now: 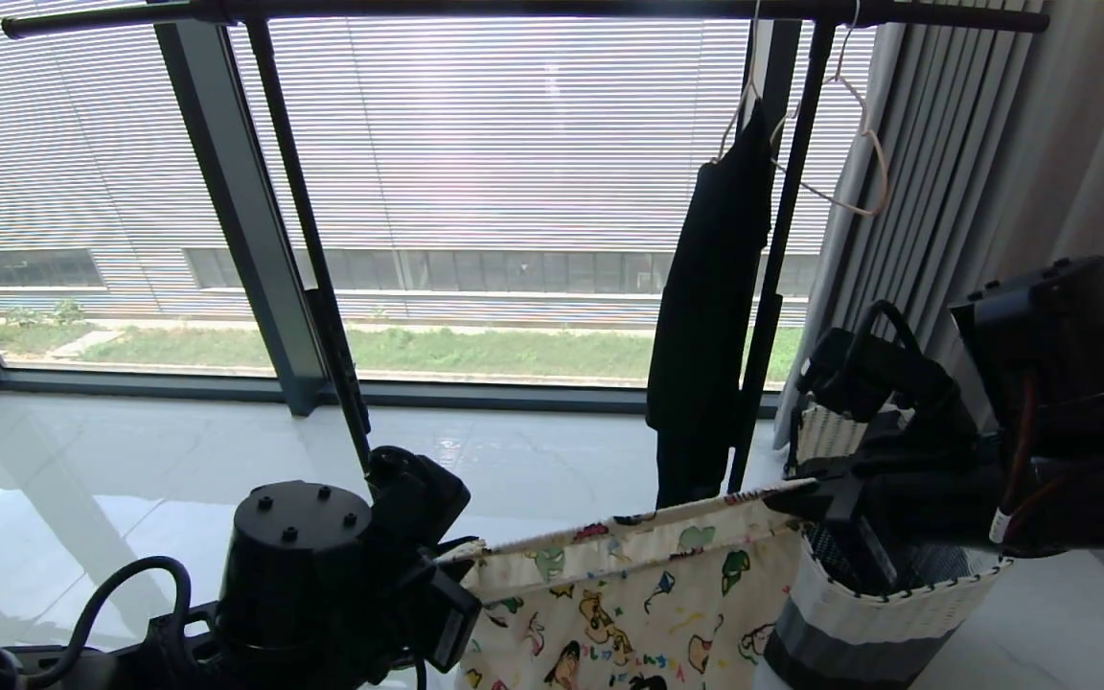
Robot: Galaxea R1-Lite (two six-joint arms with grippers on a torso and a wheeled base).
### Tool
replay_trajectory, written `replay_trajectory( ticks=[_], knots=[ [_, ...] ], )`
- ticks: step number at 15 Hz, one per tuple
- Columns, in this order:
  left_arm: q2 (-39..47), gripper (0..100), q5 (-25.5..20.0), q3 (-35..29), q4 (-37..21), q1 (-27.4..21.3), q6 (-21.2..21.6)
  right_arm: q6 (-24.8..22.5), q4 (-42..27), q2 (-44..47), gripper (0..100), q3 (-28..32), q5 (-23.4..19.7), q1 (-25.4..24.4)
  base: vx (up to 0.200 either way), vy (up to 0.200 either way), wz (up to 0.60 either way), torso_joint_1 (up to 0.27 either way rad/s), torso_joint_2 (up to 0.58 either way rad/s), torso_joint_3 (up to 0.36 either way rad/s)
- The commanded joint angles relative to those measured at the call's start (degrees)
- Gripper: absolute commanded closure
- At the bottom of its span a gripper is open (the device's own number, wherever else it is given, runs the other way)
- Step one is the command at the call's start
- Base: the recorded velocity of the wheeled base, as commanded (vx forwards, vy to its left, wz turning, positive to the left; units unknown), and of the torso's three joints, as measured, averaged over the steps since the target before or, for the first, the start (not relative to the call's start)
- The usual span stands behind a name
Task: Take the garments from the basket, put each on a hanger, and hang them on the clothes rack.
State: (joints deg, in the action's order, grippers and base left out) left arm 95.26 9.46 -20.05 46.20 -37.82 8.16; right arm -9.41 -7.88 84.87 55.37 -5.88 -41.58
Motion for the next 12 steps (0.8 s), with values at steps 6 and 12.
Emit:
replay_trajectory(
  ticks=[6, 12],
  knots=[
    [-15.0, 100, -0.3, -20.3, -16.8, 1.3, 4.8, 0.5, -0.2, -8.7, 100, 0.9, 4.0, -2.1, 0.0, 0.0, 0.0, 0.0, 0.0, 0.0],
    [-16.1, 100, -5.9, -55.5, -56.3, -2.6, -6.2, 0.4, -6.2, -3.0, 100, 22.6, 4.9, 2.1, 0.0, 0.0, 0.0, 0.0, 0.0, 0.0]
  ],
)
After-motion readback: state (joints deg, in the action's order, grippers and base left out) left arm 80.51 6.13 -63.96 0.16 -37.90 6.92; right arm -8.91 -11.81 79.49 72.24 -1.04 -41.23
